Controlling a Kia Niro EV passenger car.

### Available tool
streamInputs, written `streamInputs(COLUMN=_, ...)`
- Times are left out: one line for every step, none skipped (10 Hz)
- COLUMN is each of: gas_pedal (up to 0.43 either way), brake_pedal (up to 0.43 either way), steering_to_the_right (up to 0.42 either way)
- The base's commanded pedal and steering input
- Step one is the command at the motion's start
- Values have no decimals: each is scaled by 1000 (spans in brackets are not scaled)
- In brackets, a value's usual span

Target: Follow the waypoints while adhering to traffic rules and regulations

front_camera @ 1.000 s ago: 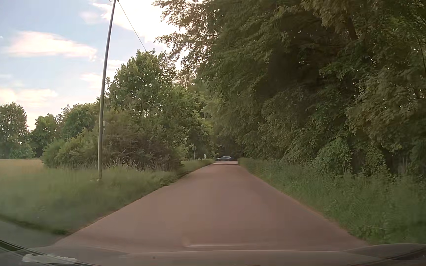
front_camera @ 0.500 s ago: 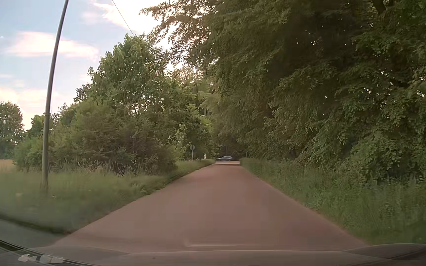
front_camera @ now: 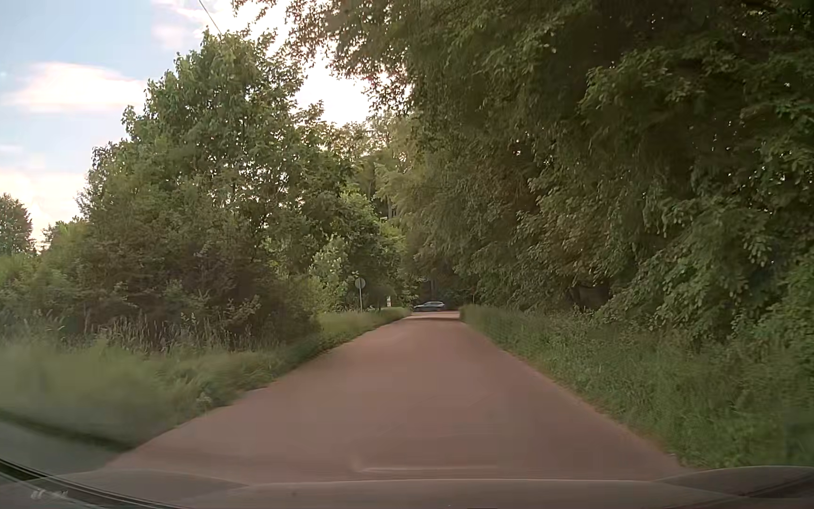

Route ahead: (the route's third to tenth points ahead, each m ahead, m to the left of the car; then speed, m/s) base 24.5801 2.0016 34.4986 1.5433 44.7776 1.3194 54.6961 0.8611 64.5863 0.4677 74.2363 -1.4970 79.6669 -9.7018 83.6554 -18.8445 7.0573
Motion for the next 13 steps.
streamInputs(gas_pedal=98, brake_pedal=18, steering_to_the_right=0)
streamInputs(gas_pedal=98, brake_pedal=18, steering_to_the_right=-1)
streamInputs(gas_pedal=98, brake_pedal=18, steering_to_the_right=-3)
streamInputs(gas_pedal=98, brake_pedal=18, steering_to_the_right=-2)
streamInputs(gas_pedal=98, brake_pedal=18, steering_to_the_right=-1)
streamInputs(gas_pedal=98, brake_pedal=18, steering_to_the_right=0)
streamInputs(gas_pedal=98, brake_pedal=18, steering_to_the_right=1)
streamInputs(gas_pedal=98, brake_pedal=18, steering_to_the_right=1)
streamInputs(gas_pedal=98, brake_pedal=18, steering_to_the_right=1)
streamInputs(gas_pedal=98, brake_pedal=18, steering_to_the_right=1)
streamInputs(gas_pedal=98, brake_pedal=18, steering_to_the_right=1)
streamInputs(gas_pedal=98, brake_pedal=18, steering_to_the_right=1)
streamInputs(gas_pedal=98, brake_pedal=18, steering_to_the_right=1)
